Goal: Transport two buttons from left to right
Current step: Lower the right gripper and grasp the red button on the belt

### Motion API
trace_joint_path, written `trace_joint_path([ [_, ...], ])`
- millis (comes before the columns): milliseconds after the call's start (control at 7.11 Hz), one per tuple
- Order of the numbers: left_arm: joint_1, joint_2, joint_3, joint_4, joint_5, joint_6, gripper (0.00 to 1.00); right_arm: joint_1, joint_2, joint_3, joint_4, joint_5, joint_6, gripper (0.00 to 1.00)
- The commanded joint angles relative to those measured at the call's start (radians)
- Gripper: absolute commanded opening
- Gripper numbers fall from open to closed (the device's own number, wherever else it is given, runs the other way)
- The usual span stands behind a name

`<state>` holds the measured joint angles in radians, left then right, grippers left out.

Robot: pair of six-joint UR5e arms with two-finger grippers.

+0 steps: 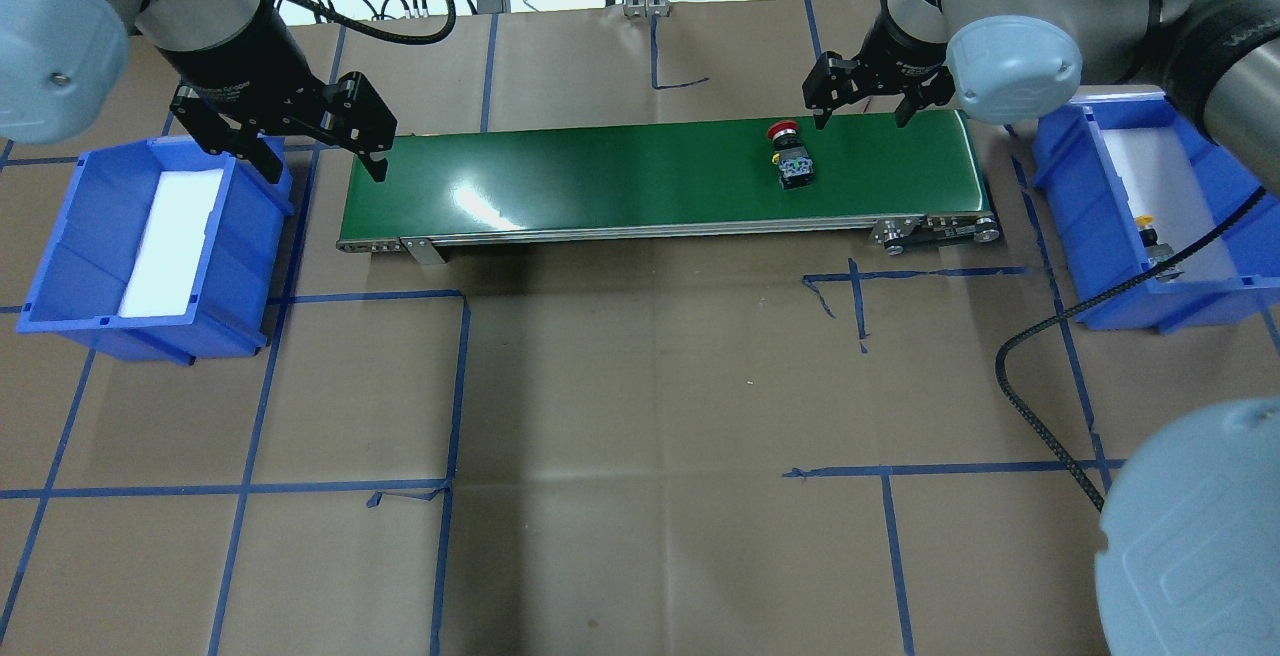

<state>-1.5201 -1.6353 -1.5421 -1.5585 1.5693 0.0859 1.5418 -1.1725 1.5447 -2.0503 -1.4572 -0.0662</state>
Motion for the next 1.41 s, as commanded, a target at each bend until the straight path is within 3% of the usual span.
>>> trace_joint_path([
  [0, 0.000, 0.000, -0.001, 0.000, 0.000, 0.000, 1.00, 0.007, 0.030, 0.002, -0.002, 0.001, 0.000, 0.98],
  [1266, 0.000, 0.000, 0.002, 0.000, -0.002, -0.001, 1.00, -0.009, 0.134, 0.000, -0.044, 0.000, -0.001, 0.98],
])
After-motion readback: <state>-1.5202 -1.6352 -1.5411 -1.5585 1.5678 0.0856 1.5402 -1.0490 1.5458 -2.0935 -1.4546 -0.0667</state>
